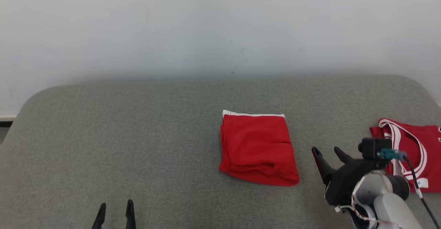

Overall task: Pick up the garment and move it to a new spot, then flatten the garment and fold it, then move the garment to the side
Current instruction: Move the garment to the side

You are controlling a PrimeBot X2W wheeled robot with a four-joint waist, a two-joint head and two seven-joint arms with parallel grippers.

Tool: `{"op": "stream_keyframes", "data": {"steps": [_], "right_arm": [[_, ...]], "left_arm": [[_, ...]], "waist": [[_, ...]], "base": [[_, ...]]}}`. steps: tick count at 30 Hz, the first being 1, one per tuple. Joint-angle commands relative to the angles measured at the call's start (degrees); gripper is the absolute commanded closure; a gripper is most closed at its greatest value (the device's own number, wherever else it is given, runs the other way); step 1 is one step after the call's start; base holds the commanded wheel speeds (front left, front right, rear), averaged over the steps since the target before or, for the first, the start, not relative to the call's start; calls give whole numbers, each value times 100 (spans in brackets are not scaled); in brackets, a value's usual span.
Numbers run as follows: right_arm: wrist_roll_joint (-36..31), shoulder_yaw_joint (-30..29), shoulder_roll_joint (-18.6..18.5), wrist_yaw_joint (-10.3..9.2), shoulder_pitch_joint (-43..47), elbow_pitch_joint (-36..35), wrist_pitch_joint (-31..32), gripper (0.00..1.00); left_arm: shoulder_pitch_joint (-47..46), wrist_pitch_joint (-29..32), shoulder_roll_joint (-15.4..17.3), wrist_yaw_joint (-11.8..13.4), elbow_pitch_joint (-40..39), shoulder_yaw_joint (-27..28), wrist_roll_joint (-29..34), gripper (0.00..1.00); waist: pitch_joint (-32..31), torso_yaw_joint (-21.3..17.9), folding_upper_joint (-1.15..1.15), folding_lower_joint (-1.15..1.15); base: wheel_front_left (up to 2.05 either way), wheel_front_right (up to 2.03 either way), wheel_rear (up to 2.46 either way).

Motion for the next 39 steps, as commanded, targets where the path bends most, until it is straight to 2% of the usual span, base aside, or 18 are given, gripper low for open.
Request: {"op": "stream_keyframes", "data": {"steps": [1,7,11,19,25,28,29,30,32,39], "right_arm": [[25,-9,1,-14,-129,63,128,0],[-199,-360,143,-14,-1080,733,1339,0],[-629,-834,265,-14,-1513,1186,1832,0],[-1612,-1870,431,-14,-1883,1583,2136,0],[-1917,-2136,461,-14,-1871,1796,2156,0],[-1763,-2055,471,-14,-1881,2023,2241,2],[-1701,-1990,482,-13,-1862,2118,2292,51],[-1670,-1928,508,-5,-1822,2188,2321,70],[-1717,-1818,512,-6,-1714,2271,2353,100],[-2003,-1503,469,-7,-1717,1994,2340,100]], "left_arm": [[-95,-17,-2,14,-15,-30,3,0],[-174,-17,0,37,-4,-294,-112,0],[-248,-17,1,42,-25,-436,-150,0],[-415,-17,-1,19,-43,-629,-213,0],[-549,-17,-2,31,-48,-789,-291,0],[-591,-17,0,56,-42,-854,-310,0],[-586,-17,0,71,-31,-871,-326,0],[-591,-17,0,85,-24,-888,-333,0],[-589,-17,0,110,-14,-907,-374,0],[-591,-17,0,143,-76,-851,-369,0]], "waist": [[107,135,0,0],[370,571,0,0],[552,860,0,0],[916,1271,0,0],[1138,1453,0,0],[1203,1478,0,0],[1208,1479,0,0],[1209,1477,0,0],[1173,1457,0,0],[1068,1308,0,0]], "base": [[0,0,0],[0,0,0],[0,0,0],[0,0,0],[0,0,0],[0,0,0],[0,0,0],[0,0,0],[0,0,0],[0,0,0]]}}
